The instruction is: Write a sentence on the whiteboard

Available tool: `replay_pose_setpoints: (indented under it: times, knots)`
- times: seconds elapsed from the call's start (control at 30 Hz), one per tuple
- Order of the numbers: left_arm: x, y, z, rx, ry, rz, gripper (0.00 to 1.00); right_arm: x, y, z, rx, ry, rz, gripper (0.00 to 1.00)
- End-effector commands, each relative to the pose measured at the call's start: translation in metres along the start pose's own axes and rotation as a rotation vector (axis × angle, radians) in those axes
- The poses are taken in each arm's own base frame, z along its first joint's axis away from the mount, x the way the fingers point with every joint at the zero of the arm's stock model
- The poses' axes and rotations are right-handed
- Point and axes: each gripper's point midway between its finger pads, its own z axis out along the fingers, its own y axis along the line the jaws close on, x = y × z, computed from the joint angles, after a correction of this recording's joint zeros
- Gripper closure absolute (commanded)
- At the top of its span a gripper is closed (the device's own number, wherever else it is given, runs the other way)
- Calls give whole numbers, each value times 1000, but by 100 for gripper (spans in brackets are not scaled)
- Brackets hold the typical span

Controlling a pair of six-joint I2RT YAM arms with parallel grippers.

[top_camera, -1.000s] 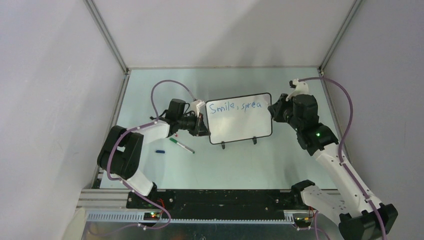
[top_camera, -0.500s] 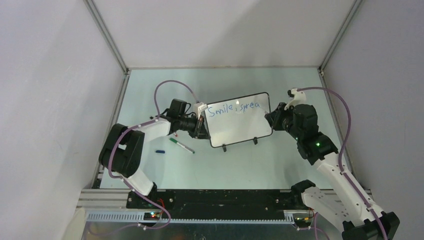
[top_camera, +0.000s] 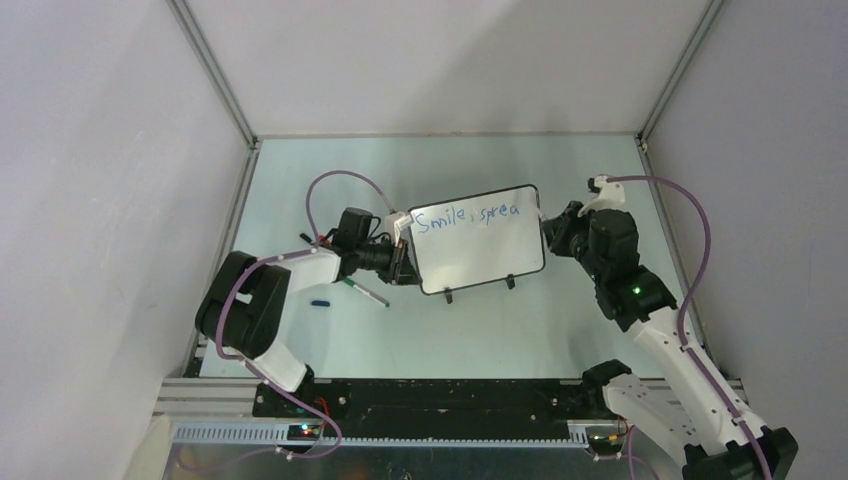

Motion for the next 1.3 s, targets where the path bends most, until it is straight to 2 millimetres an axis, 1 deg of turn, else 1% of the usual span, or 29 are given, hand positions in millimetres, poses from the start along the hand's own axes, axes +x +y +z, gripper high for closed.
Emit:
replay_pose_setpoints:
  times: [0.0,0.03,0.07,0.1,0.13,0.17,0.2,0.23,0.27,0.3,0.33,0.37,0.43,0.53,0.63,0.77,0.83,0.97,1.1,1.13,1.27]
  knots:
    - [-24,-3,-5,-32,-99,28,77,-25,-50,12,211,-107,102,100]
    - [-26,-3,-5,-33,-108,30,77,-26,-53,14,206,-105,120,100]
    - [-27,-3,-6,-35,-111,30,77,-31,-69,17,243,-120,163,100]
    - [-29,-3,-5,-34,-120,33,77,-32,-68,20,208,-104,186,100]
    - [-32,-3,-5,-34,-129,39,77,-30,-79,26,201,-79,235,100]
    - [-32,-3,-5,-33,-132,37,77,-30,-85,29,195,-64,263,100]
    - [-35,-3,-4,-31,-141,43,77,-23,-94,37,174,-17,317,100]
    - [-35,-3,-4,-29,-145,38,77,-12,-103,48,172,33,361,100]
    - [-38,-3,-3,-25,-157,45,77,-8,-104,50,127,69,398,100]
    - [-38,-3,-2,-19,-159,39,76,3,-110,60,119,117,433,100]
    - [-40,-3,-2,-17,-167,46,76,9,-107,63,75,153,457,100]
    - [-40,-2,-1,-15,-165,41,75,19,-110,70,70,189,481,100]
    - [-41,-2,1,-8,-162,38,75,30,-107,79,38,233,500,100]
    - [-45,-3,2,1,-165,42,74,37,-101,85,-4,266,515,100]
    - [-47,-3,3,6,-165,44,74,44,-98,90,-10,289,514,100]
    - [-45,-1,3,-2,-151,39,75,55,-90,93,-48,338,529,100]
    - [-45,-1,2,-11,-149,41,75,61,-90,94,-57,361,541,100]
    - [-44,3,0,-38,-134,43,79,71,-83,89,-103,422,563,100]
    - [-41,4,2,-23,-109,40,85,82,-66,76,-172,494,553,100]
    - [-39,3,4,-7,-99,35,87,87,-65,69,-169,513,546,100]
    - [-36,1,4,10,-87,40,91,95,-60,50,-171,521,520,100]
